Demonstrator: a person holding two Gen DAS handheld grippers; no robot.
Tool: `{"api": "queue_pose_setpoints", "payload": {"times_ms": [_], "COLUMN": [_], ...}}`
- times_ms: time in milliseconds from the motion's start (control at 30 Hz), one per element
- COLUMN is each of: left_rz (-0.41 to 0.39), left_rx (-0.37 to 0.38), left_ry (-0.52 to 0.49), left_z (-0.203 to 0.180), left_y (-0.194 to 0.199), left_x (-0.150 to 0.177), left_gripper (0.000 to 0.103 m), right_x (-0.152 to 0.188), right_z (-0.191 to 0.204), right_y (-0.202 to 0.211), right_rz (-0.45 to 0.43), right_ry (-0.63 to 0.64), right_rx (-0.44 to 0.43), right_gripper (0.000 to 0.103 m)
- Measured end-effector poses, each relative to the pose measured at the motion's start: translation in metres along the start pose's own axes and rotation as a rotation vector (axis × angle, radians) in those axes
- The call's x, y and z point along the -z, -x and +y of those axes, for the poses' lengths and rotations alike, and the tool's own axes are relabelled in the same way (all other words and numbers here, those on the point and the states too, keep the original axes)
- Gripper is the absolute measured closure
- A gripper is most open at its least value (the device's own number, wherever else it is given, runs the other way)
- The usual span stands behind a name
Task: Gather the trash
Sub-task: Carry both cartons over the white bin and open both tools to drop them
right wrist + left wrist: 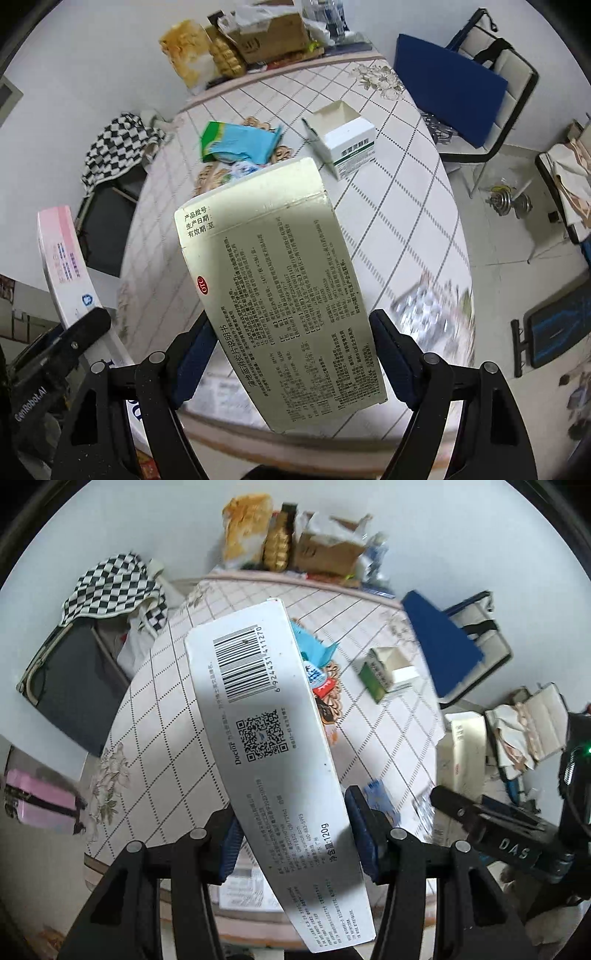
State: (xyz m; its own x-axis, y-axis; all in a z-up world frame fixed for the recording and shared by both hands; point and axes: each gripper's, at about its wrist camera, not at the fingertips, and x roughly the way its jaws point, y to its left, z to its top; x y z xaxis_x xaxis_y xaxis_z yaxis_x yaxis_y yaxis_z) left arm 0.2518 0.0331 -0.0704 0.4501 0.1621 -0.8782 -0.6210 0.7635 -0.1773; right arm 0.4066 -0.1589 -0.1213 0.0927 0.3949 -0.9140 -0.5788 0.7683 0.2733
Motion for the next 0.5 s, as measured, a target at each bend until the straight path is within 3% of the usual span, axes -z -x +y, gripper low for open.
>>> {"api": "queue_pose_setpoints", "payload": {"times_ms": [133,267,367,500], "left_rz": [-0.016,0.043,0.128,0.270], "left_rx": [0.054,0.125,0.157,0.176], "left_ry": [-0.056,-0.104,-0.091,-0.049], "left_z": [0.021,0.046,0.066,0.094], "left_y": [0.034,0.051,0.047,0.018], "left_x": [0.043,0.101,0.144,0.203], "left_gripper": [0.054,0.054,0.054,0.054], "right_x": [0.059,0.137,0.202,0.289], "right_z": [0.024,0.046,0.052,0.052], "right_y": [0.030,0.046,0.039,0.005], "right_rz": [-0.048,-0.063,-0.012,0.120], "right_ry": [-0.031,-0.091,-0.156,-0.226], "right_rx": [0.002,0.007,-0.002,0.002], "right_gripper": [0.020,0.020,0.020,0.020]}}
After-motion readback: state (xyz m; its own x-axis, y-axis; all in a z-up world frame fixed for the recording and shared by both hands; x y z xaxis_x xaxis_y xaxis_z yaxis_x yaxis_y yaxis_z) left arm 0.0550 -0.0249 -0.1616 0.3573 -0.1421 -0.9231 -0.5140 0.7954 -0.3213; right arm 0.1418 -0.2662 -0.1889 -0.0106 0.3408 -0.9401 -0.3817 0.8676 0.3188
